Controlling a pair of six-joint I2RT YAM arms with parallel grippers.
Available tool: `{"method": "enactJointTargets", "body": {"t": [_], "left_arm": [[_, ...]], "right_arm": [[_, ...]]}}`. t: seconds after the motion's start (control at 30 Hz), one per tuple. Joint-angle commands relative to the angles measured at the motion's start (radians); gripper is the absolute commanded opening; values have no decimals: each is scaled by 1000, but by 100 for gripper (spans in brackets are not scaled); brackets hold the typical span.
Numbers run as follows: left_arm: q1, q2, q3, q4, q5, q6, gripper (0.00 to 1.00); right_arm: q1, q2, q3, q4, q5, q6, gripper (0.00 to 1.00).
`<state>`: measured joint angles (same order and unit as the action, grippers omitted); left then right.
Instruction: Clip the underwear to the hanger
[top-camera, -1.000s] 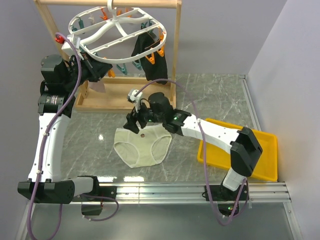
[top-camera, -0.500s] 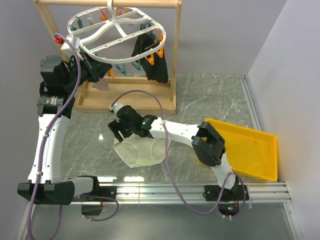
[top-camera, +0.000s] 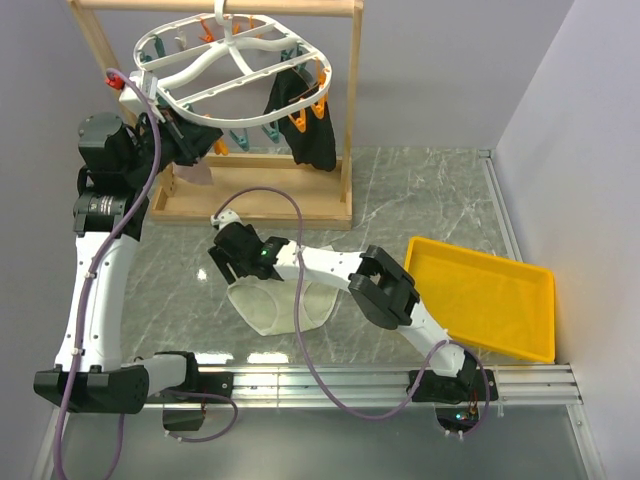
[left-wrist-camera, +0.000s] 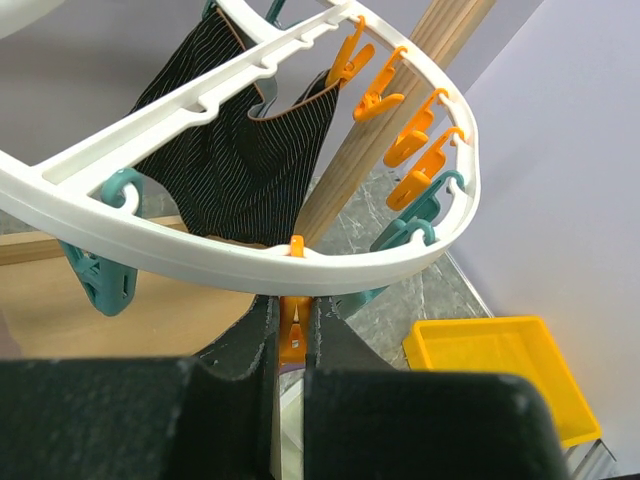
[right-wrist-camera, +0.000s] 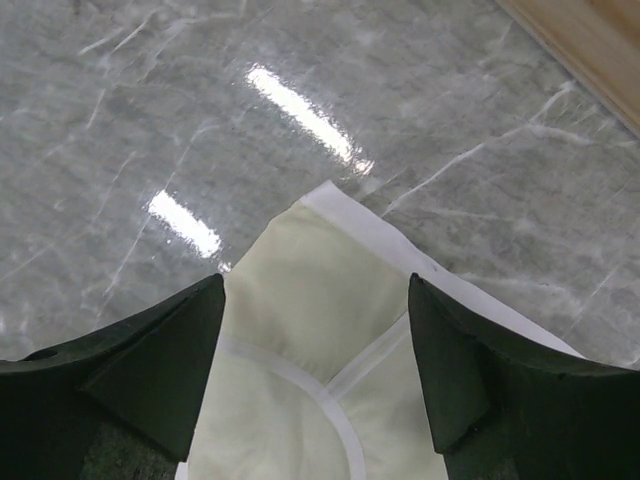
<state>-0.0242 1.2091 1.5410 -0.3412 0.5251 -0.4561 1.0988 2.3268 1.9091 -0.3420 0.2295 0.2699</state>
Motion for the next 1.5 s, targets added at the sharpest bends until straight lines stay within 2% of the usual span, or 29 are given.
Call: {"method": "enactJointTargets", "body": {"t": [0.0,0.43,0.67,0.87,0.9,1.0,1.03,1.1,1.13,1.2,1.23,1.27,1.33,1.47], "left_arm": [[1,-29,-13,42,-7,10,0],[1,-26,-15,51,3,7,0],[3,-26,-5,48,-2,10,0],[3,-23,-10,51,-2,2,0],[3,-23,-6,51,-2,4,0],[3,-20,1,45,-2,8,0],[3,-19,1,44,0,10,0],[3,-17,-1,44,0,10,0],[3,-16,-1,44,1,8,0],[3,-16,-4,44,3,5,0],[3,-17,-5,45,1,5,0],[4,-19,-7,42,1,8,0],[4,-19,-9,38,3,10,0],[6,-17,-7,21,12,11,0]], "right_arm": [[10,23,50,-5,67,9,81],[-2,54,28,-60,61,14,83],[-42,60,-31,-95,-25,51,82],[-42,74,-53,-126,-67,49,69],[-42,81,-53,-141,-67,48,63],[-45,98,-61,-153,-61,37,54],[-45,94,-85,-147,-61,32,45],[-45,88,-107,-132,-58,26,35],[-45,89,-117,-130,-56,23,25],[-45,89,-130,-117,-42,8,14],[-48,88,-139,-111,-38,2,4],[-48,85,-140,-106,-30,-6,0],[-47,54,-171,-68,-21,-38,0],[-50,-82,-301,137,34,-142,0]]}}
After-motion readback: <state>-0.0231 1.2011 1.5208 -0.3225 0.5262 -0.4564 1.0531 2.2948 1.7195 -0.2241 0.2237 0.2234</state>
